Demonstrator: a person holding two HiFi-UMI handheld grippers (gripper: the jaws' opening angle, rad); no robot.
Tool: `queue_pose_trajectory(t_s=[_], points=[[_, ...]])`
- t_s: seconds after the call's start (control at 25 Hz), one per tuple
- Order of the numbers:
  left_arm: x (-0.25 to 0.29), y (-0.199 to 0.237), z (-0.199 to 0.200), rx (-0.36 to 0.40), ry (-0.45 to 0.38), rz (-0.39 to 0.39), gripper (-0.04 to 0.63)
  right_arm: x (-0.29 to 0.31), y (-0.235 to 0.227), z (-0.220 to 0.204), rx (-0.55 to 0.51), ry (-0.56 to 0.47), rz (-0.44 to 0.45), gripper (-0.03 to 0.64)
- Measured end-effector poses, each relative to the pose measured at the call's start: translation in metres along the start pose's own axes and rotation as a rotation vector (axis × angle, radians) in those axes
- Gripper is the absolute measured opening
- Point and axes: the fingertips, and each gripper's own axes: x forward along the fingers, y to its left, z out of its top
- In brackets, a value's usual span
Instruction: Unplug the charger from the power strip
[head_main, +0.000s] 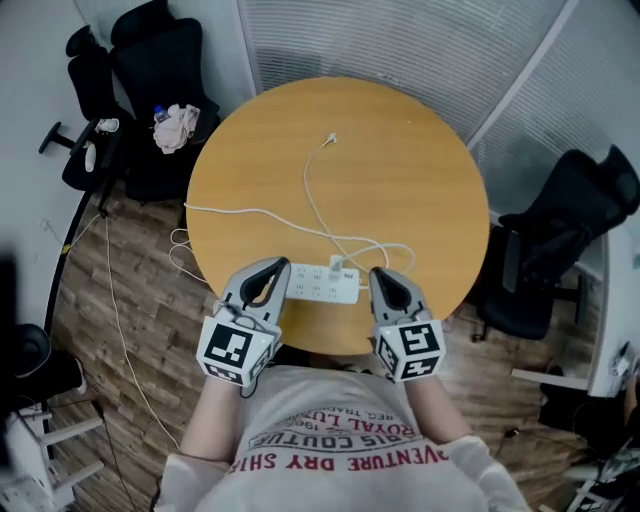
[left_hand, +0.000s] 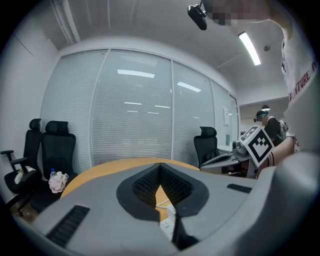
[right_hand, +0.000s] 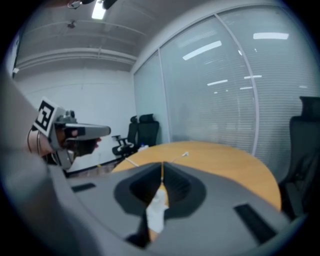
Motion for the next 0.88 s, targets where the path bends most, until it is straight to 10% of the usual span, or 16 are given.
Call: queue_pose_trajectory(t_s=[0.44,0.88], points=[[0.065,0.031,-0.062,0.010,0.125,-0.296,0.032,0.035,-0.013,-0.040,0.134,0.127,-0.225,0.029],[0.083,-0.014,-0.187,0.118,0.361,-0.580,0.032,0.059,0.000,-0.103,0.203,0.308,-0.246,0.029]])
